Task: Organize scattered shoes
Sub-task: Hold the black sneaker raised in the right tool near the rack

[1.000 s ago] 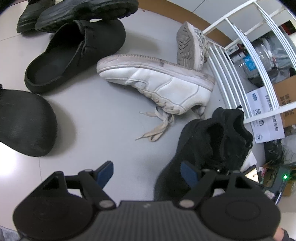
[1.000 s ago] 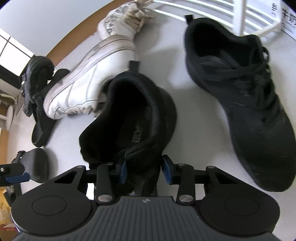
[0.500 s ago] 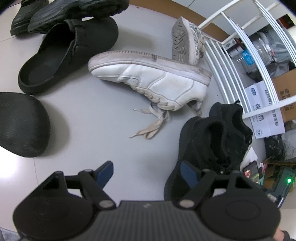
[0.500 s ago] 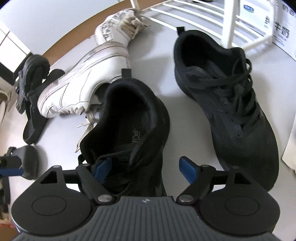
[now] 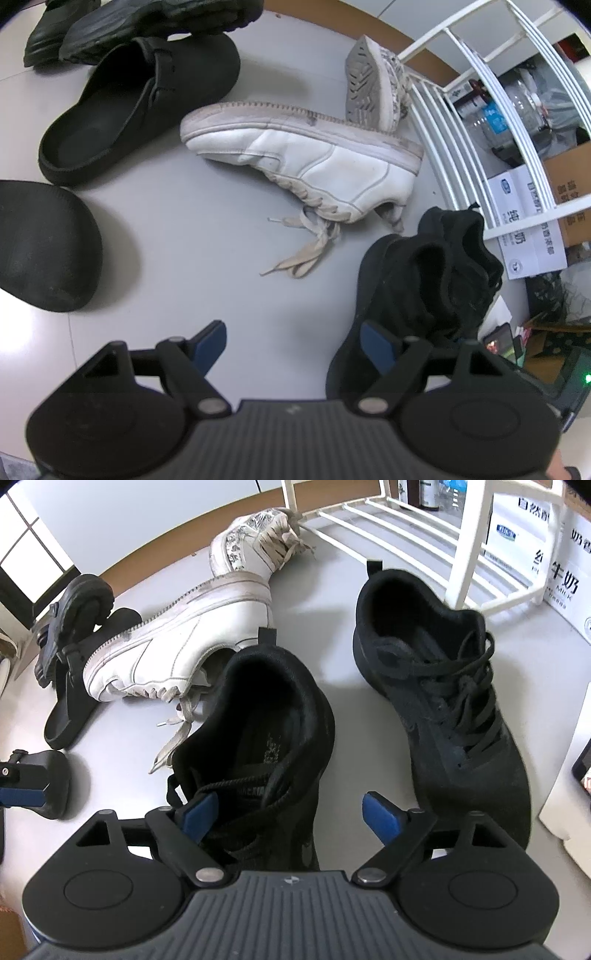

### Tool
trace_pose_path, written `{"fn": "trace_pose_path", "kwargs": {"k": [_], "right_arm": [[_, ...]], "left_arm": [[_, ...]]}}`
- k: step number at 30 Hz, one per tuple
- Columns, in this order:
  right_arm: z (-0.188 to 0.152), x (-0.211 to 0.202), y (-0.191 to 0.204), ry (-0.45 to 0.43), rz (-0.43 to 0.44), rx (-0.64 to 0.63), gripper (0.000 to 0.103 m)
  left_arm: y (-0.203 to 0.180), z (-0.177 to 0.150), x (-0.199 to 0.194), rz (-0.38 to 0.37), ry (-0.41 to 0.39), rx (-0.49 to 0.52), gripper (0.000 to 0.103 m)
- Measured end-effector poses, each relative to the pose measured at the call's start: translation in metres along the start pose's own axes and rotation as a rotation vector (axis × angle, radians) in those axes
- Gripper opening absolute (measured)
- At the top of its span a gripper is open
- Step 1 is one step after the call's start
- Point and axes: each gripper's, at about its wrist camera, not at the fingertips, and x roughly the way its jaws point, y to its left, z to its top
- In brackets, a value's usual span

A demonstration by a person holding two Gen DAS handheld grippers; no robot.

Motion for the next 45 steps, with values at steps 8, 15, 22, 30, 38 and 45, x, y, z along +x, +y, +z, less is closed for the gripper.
{"fn": "trace_pose_path", "kwargs": {"k": [8, 15, 22, 30, 38, 45], "right_arm": [[-0.003, 0.012, 0.009, 0.023, 0.051, -0.006, 0.098], [-0.004, 0.047, 0.022, 0.061, 0.049, -0.05, 0.098], [-0.006, 0.058, 0.011, 0.05, 0.038, 0.027, 0.071], [-0.006, 0.049, -0.007, -0.007, -0.038, 0.047, 0.068], [0.029, 0.068, 0.003, -0.04, -0.03, 0.04, 0.069], [0.043, 0.077, 0.006, -0.047, -0.015, -0.042, 0.068]], "left_arm": [[0.0, -0.001, 0.001, -0.004, 0.007, -0.004, 0.082], [0.0, -0.003, 0.003, -0.002, 0.016, -0.005, 0.082], [0.0, -0.003, 0.003, -0.003, 0.019, -0.006, 0.082], [0.0, -0.006, 0.008, 0.0, 0.033, -0.013, 0.082], [-0.007, -0.011, 0.012, 0.0, 0.039, 0.0, 0.082], [-0.009, -0.012, 0.016, 0.002, 0.048, -0.001, 0.082]]}}
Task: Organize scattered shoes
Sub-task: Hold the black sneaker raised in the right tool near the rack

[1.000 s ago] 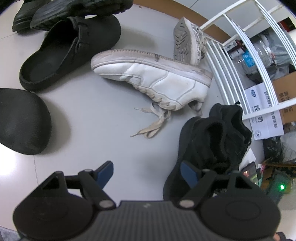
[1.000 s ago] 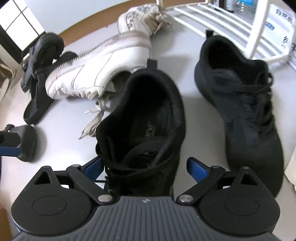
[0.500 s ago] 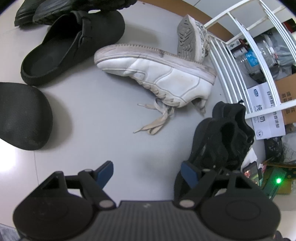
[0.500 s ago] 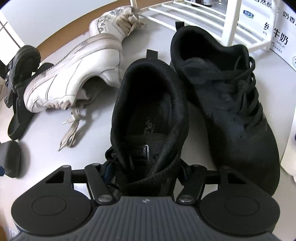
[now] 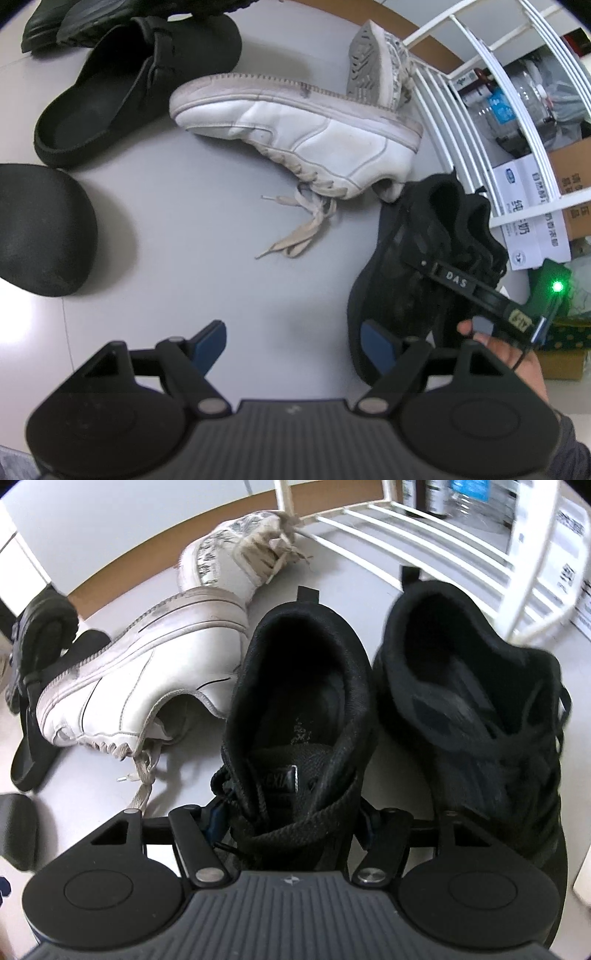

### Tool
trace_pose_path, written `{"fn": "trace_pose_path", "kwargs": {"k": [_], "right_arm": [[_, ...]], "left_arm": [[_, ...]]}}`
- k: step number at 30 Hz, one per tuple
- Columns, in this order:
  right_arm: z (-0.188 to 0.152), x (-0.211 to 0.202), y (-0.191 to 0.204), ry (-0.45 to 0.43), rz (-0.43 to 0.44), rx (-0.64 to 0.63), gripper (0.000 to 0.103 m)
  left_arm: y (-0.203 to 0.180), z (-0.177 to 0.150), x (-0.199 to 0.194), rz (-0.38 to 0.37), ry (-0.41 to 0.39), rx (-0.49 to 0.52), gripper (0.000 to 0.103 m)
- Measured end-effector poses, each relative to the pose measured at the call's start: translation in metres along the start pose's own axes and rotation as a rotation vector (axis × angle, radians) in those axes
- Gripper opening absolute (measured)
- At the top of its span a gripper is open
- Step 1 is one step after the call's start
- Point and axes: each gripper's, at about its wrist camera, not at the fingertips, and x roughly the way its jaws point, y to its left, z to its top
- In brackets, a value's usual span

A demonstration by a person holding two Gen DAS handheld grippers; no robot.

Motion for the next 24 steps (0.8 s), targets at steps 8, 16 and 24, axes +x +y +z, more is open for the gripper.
{"fn": "trace_pose_path", "kwargs": {"k": [8, 16, 24], "right_arm": [[0.004, 0.005, 0.011, -0.006, 0.042, -0.21, 0.068], [0.004, 0.004, 0.027, 0.0, 0.081, -0.457, 0.068], [0.007, 0.005, 0.009, 0.054, 0.076, -0.464, 0.069]], "left_arm": [[-0.015, -0.008, 0.005, 0.001, 0.004, -0.001, 0.082], [-0.032, -0.011, 0.013, 0.001, 0.007, -0.006, 0.082], [-0.04, -0.016, 0.017, 0.002, 0.005, -0.015, 0.082]]}}
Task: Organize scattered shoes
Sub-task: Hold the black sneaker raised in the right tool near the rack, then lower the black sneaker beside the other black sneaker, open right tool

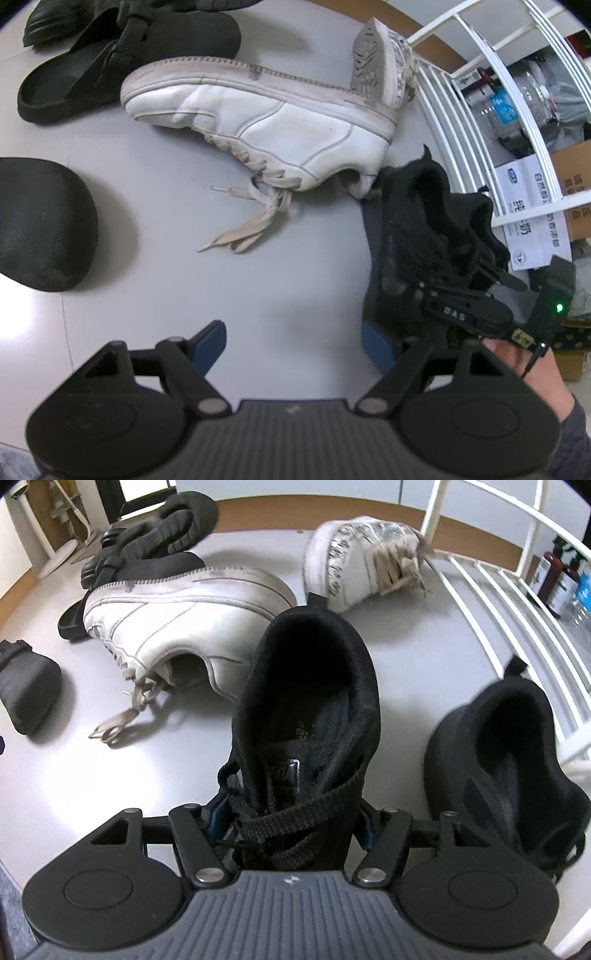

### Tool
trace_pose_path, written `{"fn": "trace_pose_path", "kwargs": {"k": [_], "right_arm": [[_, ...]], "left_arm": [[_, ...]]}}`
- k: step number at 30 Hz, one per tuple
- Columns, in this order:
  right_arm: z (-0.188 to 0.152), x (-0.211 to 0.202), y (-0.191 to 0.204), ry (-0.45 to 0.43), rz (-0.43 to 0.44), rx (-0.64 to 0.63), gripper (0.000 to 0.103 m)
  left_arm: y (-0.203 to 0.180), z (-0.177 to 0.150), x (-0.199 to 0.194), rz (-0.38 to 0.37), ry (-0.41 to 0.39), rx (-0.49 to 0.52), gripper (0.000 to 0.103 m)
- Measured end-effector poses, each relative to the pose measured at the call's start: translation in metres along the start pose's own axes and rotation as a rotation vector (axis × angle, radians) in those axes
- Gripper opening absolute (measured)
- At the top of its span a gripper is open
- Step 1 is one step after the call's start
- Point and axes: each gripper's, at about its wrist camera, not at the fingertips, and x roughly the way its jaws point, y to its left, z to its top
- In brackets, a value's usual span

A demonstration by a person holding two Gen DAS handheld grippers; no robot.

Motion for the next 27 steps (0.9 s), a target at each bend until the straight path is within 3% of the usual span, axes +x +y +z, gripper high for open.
{"fn": "trace_pose_path", "kwargs": {"k": [9, 13, 17, 27], "right_arm": [[-0.019, -0.019, -0.01, 0.022, -0.09, 0.108, 0.079], [-0.03, -0.038, -0.008, -0.021, -0.098, 0.161, 0.08], [-0.034, -0.051, -0.002, -0.062, -0.104, 0.183, 0.09], [-0.051, -0.025, 0.017, 0.055, -0.172, 0.161, 0.091]], "left_arm": [[-0.004, -0.009, 0.003, -0.003, -0.008, -0.003, 0.082], [-0.002, -0.012, 0.007, -0.005, -0.012, -0.004, 0.082], [-0.003, -0.014, 0.01, -0.007, -0.016, -0.005, 0.082], [0.011, -0.03, 0.011, -0.009, -0.012, -0.002, 0.082]]}}
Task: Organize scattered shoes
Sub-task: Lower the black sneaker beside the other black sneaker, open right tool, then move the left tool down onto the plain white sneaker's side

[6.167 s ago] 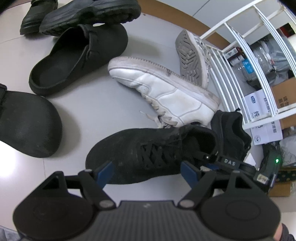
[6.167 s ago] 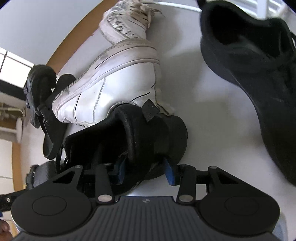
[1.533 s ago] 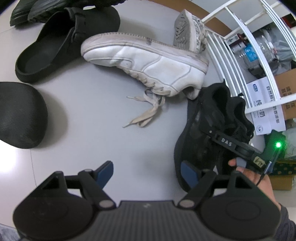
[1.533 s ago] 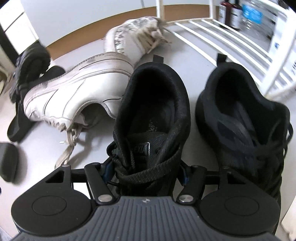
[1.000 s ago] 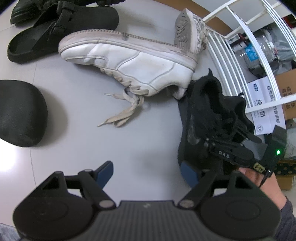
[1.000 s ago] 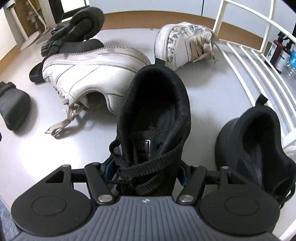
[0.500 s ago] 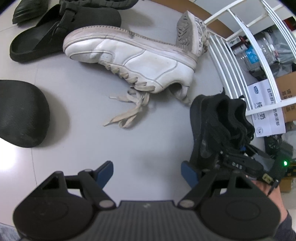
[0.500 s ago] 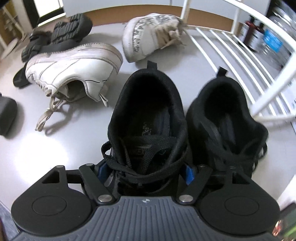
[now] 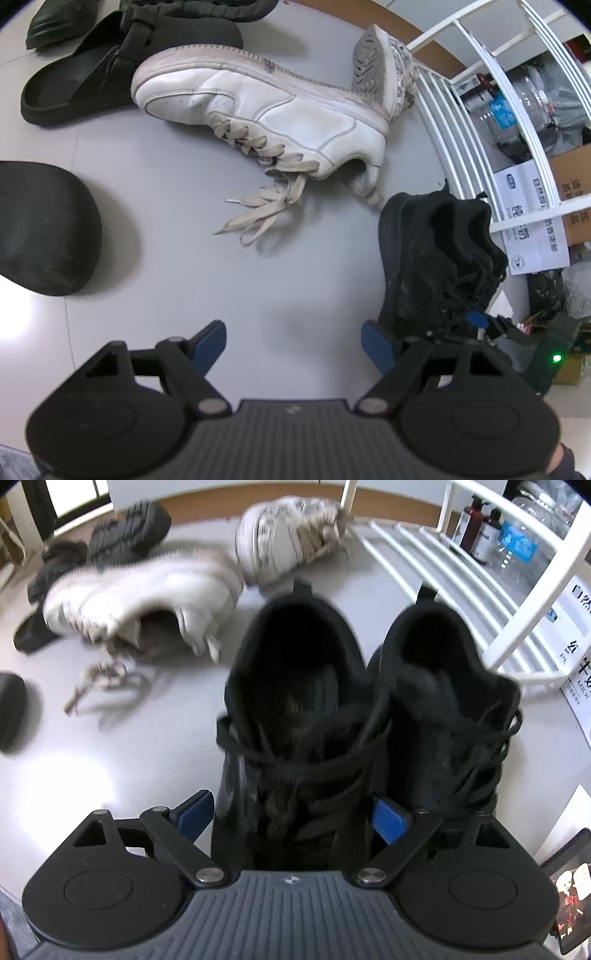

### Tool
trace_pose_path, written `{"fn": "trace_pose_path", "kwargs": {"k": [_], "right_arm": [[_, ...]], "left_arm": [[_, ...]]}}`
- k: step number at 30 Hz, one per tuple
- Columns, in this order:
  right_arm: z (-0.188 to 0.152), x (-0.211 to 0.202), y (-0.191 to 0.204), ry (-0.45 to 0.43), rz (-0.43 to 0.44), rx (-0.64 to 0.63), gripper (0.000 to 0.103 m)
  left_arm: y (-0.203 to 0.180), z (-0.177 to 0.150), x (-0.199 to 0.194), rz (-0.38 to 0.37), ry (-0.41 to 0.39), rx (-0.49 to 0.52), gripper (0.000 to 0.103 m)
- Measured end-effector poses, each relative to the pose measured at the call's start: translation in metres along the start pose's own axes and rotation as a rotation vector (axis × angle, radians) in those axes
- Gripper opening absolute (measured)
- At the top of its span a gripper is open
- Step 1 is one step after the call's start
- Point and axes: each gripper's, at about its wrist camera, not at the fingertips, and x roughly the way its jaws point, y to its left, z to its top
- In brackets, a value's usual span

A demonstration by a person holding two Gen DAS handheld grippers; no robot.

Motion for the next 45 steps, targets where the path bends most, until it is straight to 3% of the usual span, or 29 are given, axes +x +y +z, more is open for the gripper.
{"fn": "trace_pose_path", "kwargs": {"k": [6, 13, 17, 27, 30, 37, 45], "right_arm": [[-0.003, 0.0, -0.001, -0.006, -0.049, -0.064, 0.082], [-0.008, -0.007, 0.001, -0.026, -0.095, -0.101, 0.082], [-0.007, -0.017, 0.001, -0.051, -0.111, -0.09, 0.082], [-0.006, -0.041, -0.01, -0.056, 0.033, 0.012, 0.082], [-0.01, -0.04, -0.008, -0.044, 0.047, 0.013, 0.082], [-0.023, -0.042, -0.003, -0.034, 0.089, 0.009, 0.081], [-0.024, -0.044, 0.0, -0.025, 0.122, 0.01, 0.081]], "left_arm": [[0.009, 0.0, -0.005, 0.005, -0.007, -0.006, 0.082], [0.009, 0.002, -0.003, 0.013, -0.011, 0.003, 0.082], [0.009, 0.009, -0.003, 0.053, -0.047, 0.022, 0.082], [-0.004, 0.043, 0.008, 0.122, -0.135, 0.1, 0.083], [-0.013, 0.053, 0.021, 0.164, -0.155, 0.162, 0.083], [-0.018, 0.065, 0.05, 0.205, -0.149, 0.202, 0.083], [-0.043, 0.083, 0.046, 0.277, -0.248, 0.314, 0.084]]}}
